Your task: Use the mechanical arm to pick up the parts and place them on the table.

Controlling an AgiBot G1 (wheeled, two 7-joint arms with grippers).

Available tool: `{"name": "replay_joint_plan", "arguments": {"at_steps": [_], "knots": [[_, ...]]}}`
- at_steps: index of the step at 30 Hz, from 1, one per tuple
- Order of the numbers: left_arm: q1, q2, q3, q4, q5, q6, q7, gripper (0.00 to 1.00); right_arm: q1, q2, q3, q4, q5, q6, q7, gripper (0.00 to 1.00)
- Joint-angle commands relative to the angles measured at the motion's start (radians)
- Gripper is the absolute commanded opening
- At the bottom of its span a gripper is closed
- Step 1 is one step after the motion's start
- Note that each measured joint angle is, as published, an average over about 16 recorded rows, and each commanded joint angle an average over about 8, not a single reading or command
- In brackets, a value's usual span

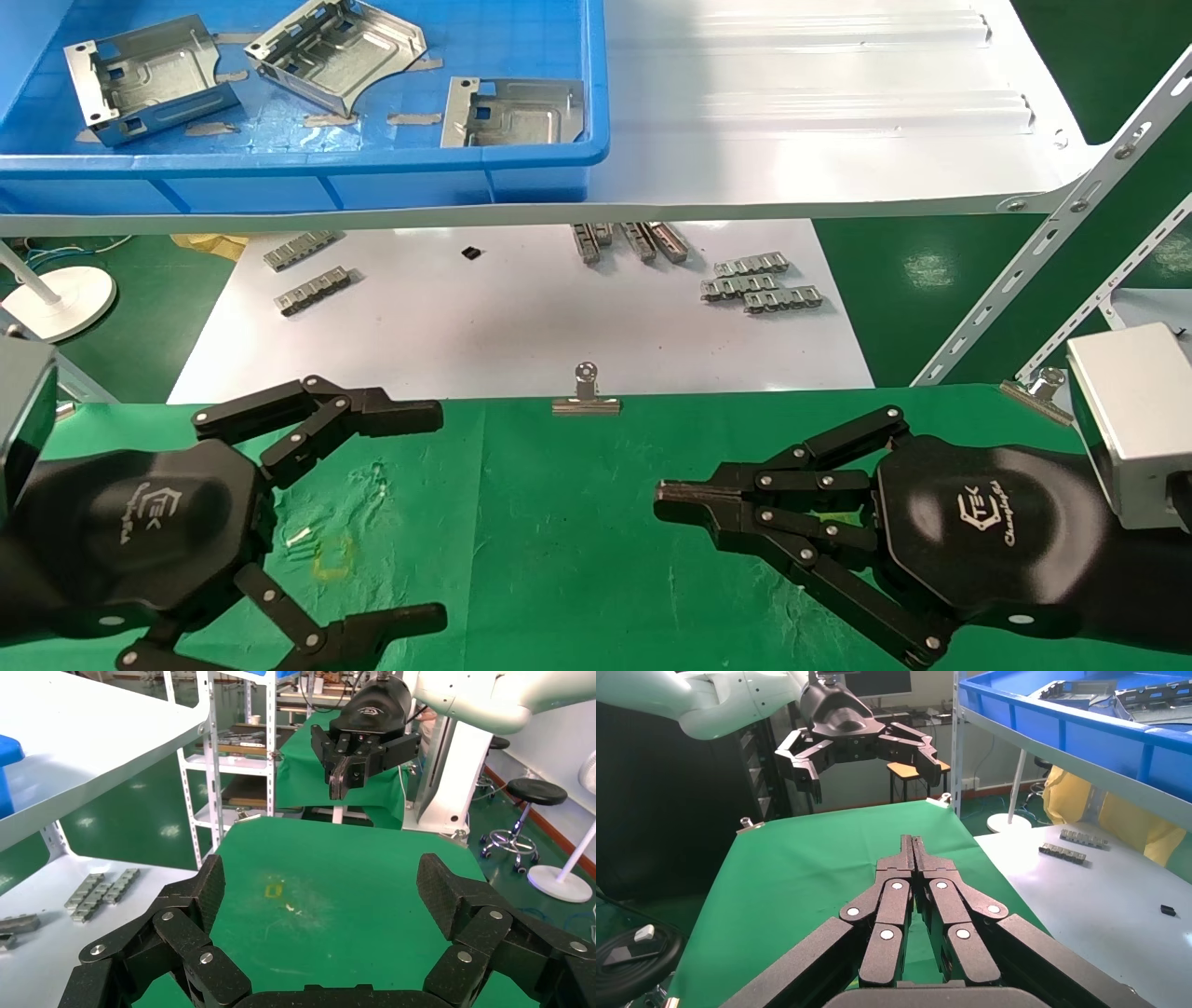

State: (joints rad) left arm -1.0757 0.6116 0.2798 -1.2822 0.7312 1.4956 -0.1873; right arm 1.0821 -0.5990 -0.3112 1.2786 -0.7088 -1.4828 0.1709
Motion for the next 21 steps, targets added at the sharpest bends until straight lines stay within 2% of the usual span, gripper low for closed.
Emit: {"name": "replay_joint_plan", "arguments": {"at_steps": [1,14,18,21], "knots": [[0.0,0.0,0.0,0.0,0.0,0.0,0.0,1.0,0.0,0.0,0.0,0.0,0.0,0.0,0.0,0.0],[-0.007,0.0,-0.004,0.0,-0.002,-0.004,0.0,1.0,0.0,0.0,0.0,0.0,0.0,0.0,0.0,0.0],[-0.063,0.0,-0.018,0.005,0.011,-0.043,-0.006,1.0,0.0,0.0,0.0,0.0,0.0,0.0,0.0,0.0],[-0.152,0.012,-0.03,0.023,0.046,-0.11,-0.018,1.0,0.0,0.0,0.0,-0.001,0.0,0.0,0.0,0.0]]}}
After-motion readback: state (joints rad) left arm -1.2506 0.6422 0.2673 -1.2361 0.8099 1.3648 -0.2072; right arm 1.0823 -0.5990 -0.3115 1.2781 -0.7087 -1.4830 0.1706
